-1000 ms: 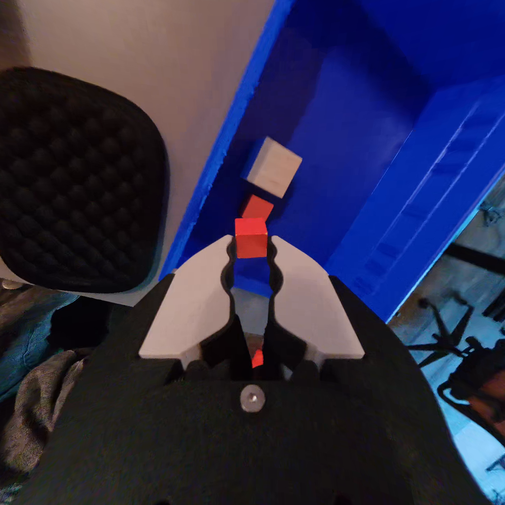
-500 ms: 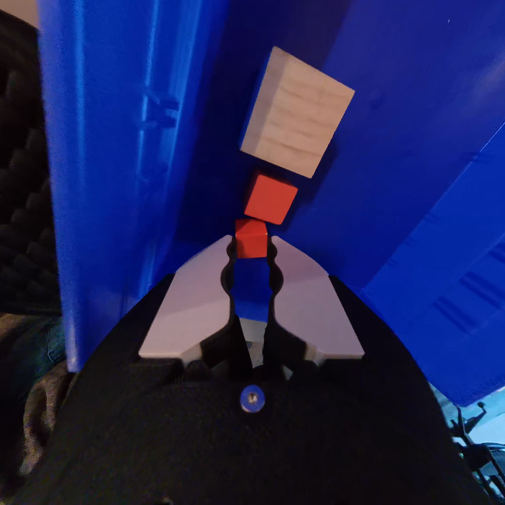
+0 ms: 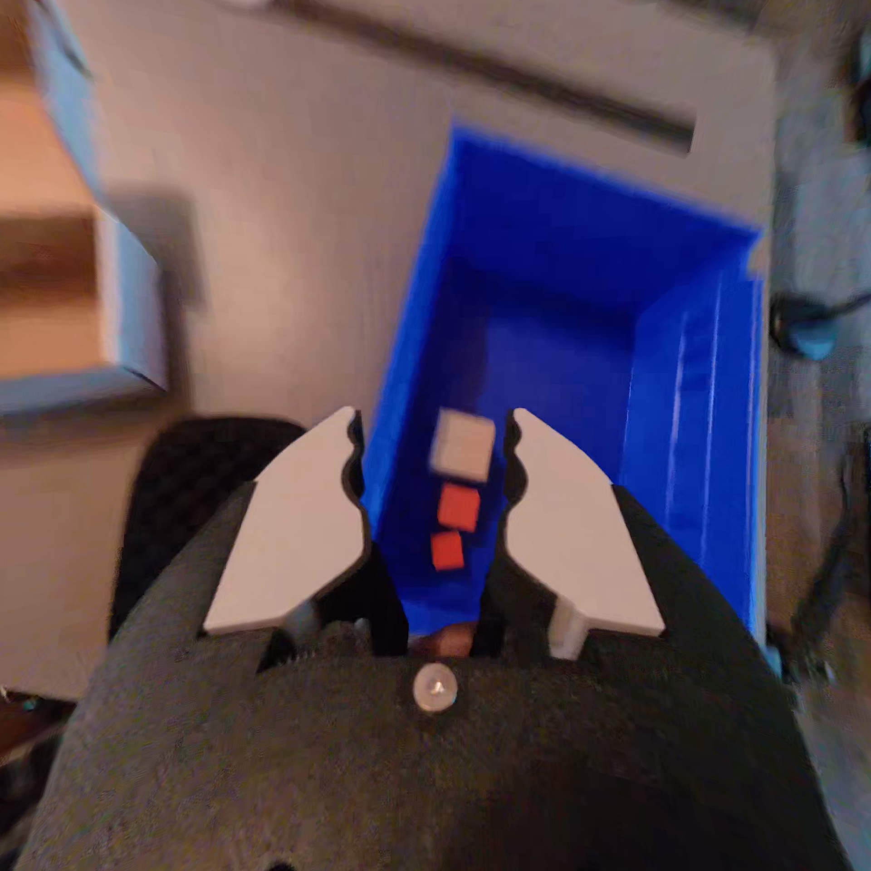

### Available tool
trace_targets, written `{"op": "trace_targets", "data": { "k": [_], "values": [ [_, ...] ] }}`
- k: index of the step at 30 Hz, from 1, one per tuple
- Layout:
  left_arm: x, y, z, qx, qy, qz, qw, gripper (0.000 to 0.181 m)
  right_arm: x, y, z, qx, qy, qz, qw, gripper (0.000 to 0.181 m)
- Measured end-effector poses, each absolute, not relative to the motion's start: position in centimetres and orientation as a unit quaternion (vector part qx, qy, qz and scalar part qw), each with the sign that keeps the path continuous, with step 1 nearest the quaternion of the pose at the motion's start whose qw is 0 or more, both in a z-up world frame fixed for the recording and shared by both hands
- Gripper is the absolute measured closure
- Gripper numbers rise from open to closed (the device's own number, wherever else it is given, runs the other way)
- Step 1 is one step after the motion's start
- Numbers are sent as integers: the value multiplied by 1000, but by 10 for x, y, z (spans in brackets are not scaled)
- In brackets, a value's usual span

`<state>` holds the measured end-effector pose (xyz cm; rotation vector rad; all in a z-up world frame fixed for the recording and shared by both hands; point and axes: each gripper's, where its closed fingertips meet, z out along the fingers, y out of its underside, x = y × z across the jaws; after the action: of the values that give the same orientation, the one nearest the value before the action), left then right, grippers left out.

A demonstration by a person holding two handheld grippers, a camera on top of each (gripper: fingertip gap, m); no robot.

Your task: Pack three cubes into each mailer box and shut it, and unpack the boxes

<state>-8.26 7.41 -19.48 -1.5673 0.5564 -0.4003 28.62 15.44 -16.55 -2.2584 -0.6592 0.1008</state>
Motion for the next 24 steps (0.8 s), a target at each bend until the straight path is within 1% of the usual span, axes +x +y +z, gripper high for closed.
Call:
{"op": "trace_targets", "data": {
  "k": [2,4,5,7,10,13,15,18,20,21,24],
  "values": [
    [-86,76,-194,-696,230,-181,655,112,244,157,-133,-837,-289,97,454,119],
    [-90,79,-195,-705,209,-186,651,113,192,150,-113,-785,-341,171,488,119],
    [-93,82,-198,-714,194,-186,646,113,167,146,-110,-765,-364,204,491,121],
    [-94,88,-205,-736,177,-183,627,113,122,136,-120,-741,-418,260,456,122],
    [-93,97,-221,-774,177,-154,588,113,82,142,-164,-758,-463,288,358,122],
    [-90,102,-238,-808,190,-132,541,114,64,158,-217,-790,-478,277,264,139],
    [-87,104,-246,-823,198,-127,517,116,60,165,-245,-803,-486,262,224,149],
    [-82,105,-252,-828,219,-132,500,122,54,163,-261,-802,-489,279,198,160],
    [-82,110,-251,-823,228,-124,505,134,55,158,-263,-800,-495,281,190,168],
    [-84,114,-250,-820,231,-113,510,138,56,155,-262,-797,-500,283,188,169],
    [-91,128,-250,-812,242,-85,524,145,53,143,-262,-785,-513,299,176,166]
  ]
}}
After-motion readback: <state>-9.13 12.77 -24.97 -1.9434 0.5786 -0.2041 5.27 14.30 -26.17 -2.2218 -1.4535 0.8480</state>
